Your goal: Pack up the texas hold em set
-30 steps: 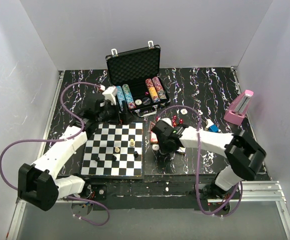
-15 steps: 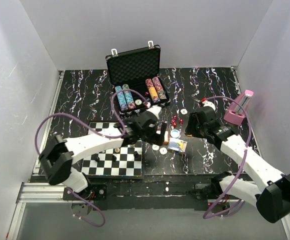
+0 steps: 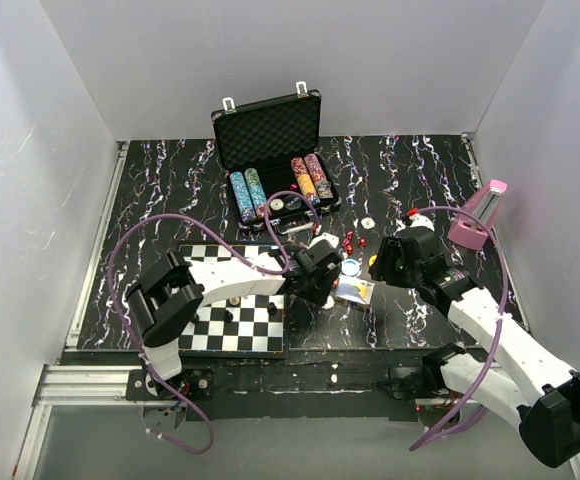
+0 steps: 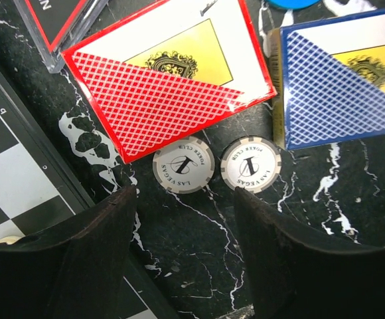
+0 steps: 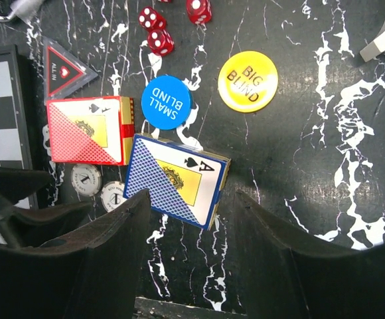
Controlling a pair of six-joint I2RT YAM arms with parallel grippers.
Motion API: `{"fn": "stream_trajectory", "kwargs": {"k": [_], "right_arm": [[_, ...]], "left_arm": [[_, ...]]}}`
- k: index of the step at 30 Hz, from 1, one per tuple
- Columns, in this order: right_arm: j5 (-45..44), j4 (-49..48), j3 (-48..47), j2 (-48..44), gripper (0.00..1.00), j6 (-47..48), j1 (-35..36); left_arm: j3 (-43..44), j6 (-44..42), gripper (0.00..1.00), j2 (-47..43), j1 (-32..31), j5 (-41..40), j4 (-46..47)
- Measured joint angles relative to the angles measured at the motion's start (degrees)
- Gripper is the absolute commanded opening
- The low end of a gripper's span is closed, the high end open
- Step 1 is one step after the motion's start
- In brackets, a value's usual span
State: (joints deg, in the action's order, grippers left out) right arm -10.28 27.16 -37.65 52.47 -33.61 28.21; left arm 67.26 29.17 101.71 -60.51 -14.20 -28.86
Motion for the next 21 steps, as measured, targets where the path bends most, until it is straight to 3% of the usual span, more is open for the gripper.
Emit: {"fn": "stream_trajectory", "kwargs": {"k": [21], "right_arm": [[0.4, -0.1, 1.0, -3.0, 0.59, -0.8, -0.1]], "left_arm": [[0.8, -1.0, 0.53, 4.7, 1.5, 2.3, 1.1]]}}
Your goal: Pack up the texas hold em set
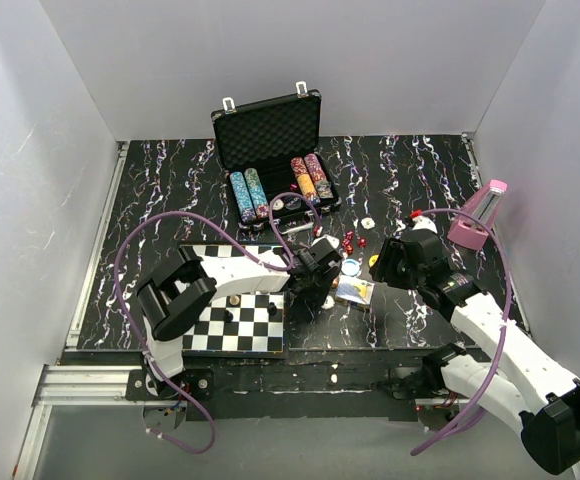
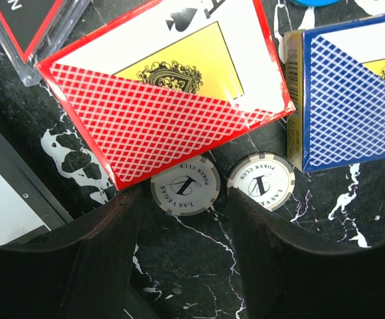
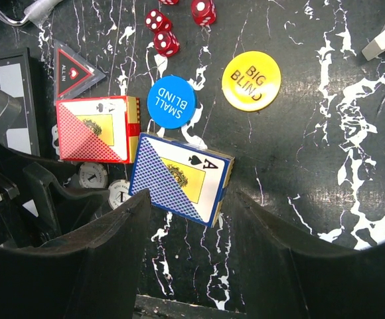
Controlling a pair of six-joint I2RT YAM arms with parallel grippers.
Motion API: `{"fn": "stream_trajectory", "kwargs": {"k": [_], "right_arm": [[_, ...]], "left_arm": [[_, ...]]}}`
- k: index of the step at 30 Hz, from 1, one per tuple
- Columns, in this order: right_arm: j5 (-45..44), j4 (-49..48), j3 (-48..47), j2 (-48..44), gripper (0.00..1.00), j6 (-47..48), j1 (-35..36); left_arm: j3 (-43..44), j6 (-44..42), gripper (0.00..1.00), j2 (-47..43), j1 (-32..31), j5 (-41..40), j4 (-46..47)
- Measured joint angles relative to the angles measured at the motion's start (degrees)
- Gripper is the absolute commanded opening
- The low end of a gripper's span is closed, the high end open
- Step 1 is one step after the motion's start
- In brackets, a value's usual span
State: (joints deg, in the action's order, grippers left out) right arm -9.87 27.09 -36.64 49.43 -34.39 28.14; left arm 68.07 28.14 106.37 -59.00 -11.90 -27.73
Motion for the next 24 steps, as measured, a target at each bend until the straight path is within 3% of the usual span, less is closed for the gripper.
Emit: {"fn": "stream_trajectory", "kwargs": {"k": [12, 21, 24], "right_arm": [[0.0, 0.2, 0.2, -0.6, 0.59, -0.3, 0.0], [0.0, 1.0, 0.9, -0.7, 0.59, -0.4, 0.0], [0.0, 1.1, 0.9, -0.7, 0.59, -0.4, 0.0]], "left_arm": [[-0.1, -0.2, 0.45, 0.1, 0.5, 0.4, 1.0], [-0.5, -0.8, 0.45, 0.2, 0.4, -0.3, 1.5], [-0.7, -1.2, 0.37, 0.2, 0.4, -0.2, 2.0]]}}
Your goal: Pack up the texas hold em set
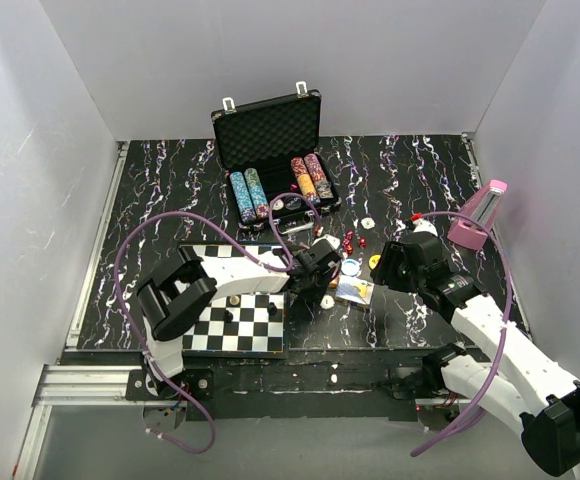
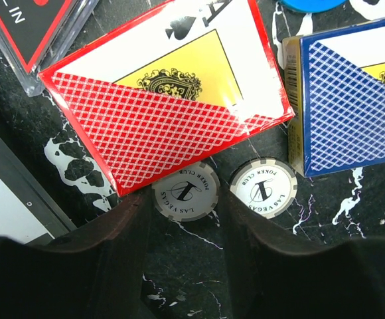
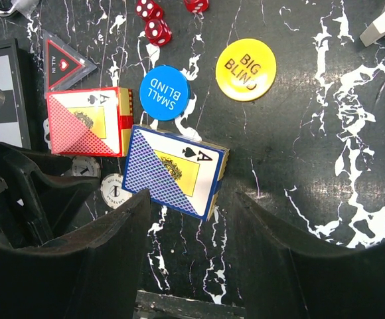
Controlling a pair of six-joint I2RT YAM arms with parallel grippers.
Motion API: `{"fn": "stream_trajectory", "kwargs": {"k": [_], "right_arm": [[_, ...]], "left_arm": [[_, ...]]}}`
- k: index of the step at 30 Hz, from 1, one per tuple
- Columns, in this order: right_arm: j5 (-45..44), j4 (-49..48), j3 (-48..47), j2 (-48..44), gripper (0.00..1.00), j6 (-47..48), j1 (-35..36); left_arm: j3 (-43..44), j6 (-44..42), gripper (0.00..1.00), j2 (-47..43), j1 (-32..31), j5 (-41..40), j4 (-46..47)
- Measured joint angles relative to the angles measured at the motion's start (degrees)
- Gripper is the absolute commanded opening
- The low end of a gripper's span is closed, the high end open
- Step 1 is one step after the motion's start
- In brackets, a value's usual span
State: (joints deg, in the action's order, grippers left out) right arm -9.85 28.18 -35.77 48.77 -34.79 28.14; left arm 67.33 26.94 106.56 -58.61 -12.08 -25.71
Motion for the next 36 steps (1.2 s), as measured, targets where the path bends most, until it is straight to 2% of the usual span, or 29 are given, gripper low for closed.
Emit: {"fn": "stream_trajectory", "kwargs": {"k": [5, 13, 19, 21, 36], "right_arm": [[0.6, 0.0, 0.0, 0.0, 0.6, 0.0, 0.0], [7.2, -0.3, -1.2, 4.5, 0.59, 0.3, -0.7], [17.9, -3.1, -5.8, 11.3, 0.59, 0.2, -2.7], [19.8, -3.5, -7.3, 12.4, 0.59, 0.2, -3.0], [22.0, -4.4, -6.9, 9.4, 0.59, 0.1, -3.4]], "left_arm": [[-1.2, -0.4, 0.29, -0.7, 0.1, 0.4, 1.4], [-8.6, -4.3, 0.28, -7.1, 0.3, 1.1, 8.2], [-9.9, -9.4, 0.34, -12.9, 0.4, 2.7, 12.8], [-8.6, -10.0, 0.39, -12.5, 0.4, 3.1, 12.3], [-6.4, -3.2, 0.47, -8.1, 0.4, 3.5, 5.6]]}}
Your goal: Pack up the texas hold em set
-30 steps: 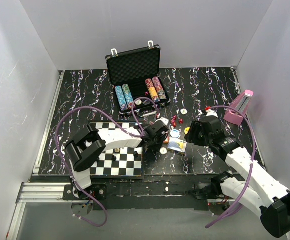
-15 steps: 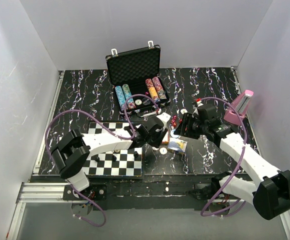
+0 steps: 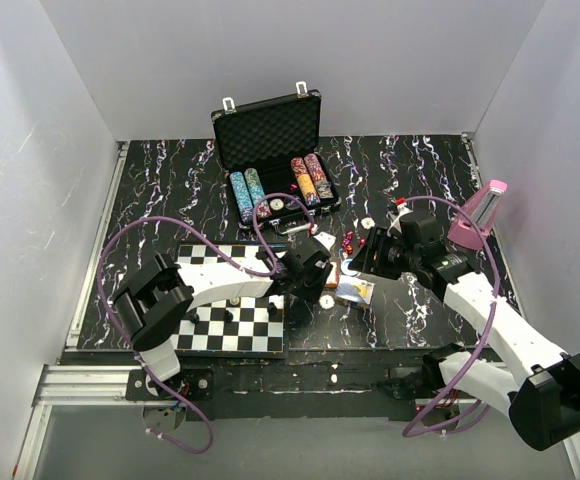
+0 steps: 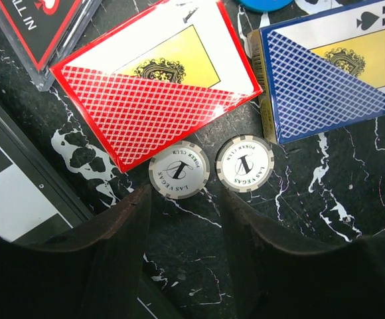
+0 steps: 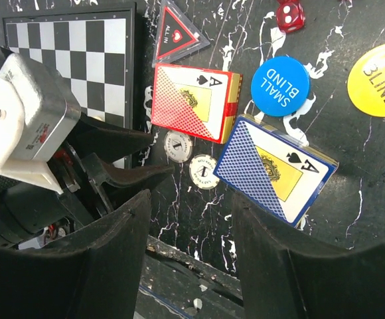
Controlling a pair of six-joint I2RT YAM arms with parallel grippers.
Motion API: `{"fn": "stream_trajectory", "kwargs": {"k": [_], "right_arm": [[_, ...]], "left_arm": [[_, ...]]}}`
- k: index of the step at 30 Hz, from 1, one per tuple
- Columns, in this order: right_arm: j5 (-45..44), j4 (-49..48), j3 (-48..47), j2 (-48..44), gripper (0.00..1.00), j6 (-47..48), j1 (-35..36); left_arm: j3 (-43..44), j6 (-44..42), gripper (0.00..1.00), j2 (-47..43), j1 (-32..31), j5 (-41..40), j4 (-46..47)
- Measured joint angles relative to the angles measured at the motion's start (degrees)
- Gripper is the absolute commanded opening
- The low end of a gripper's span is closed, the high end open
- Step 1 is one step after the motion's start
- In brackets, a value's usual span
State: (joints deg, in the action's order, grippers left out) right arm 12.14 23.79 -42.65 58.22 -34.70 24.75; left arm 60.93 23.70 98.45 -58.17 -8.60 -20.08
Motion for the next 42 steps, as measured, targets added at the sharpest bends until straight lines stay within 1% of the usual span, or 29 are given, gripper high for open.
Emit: {"fn": "stream_trajectory", "kwargs": {"k": [2, 5, 13, 30, 32, 39, 42], "right_arm": [[0.0, 0.0, 0.5, -0.2, 0.59, -0.1, 0.0], [0.0, 0.0, 0.6, -0.3, 0.59, -0.1, 0.0], [0.0, 0.0, 1.3, -1.6, 0.59, -0.5, -0.3], [-0.2, 0.0, 3.2, -3.9, 0.59, -1.2, -0.7], [-0.2, 0.0, 3.2, -4.0, 0.59, -1.2, -0.8], [-0.2, 0.0, 3.8, -4.6, 0.59, -1.2, -1.1], [-0.4, 0.1, 4.5, -4.6, 0.59, -1.2, -1.4]], "left_arm": [[0.0, 0.8, 0.5, 0.3, 0.0, 0.0, 0.0], [0.0, 1.4, 0.51, 1.3, 0.0, 0.0, 0.0], [0.0, 1.3, 0.5, 3.7, 0.0, -0.8, 0.1], [1.8, -0.8, 0.5, 5.5, -0.5, -3.9, 0.0], [2.0, -0.8, 0.49, 5.7, -0.7, -4.2, -0.1], [2.7, -0.7, 0.35, 6.4, -0.9, -4.3, -0.1], [2.7, -0.7, 0.32, 6.4, -0.9, -4.3, 0.0]]}}
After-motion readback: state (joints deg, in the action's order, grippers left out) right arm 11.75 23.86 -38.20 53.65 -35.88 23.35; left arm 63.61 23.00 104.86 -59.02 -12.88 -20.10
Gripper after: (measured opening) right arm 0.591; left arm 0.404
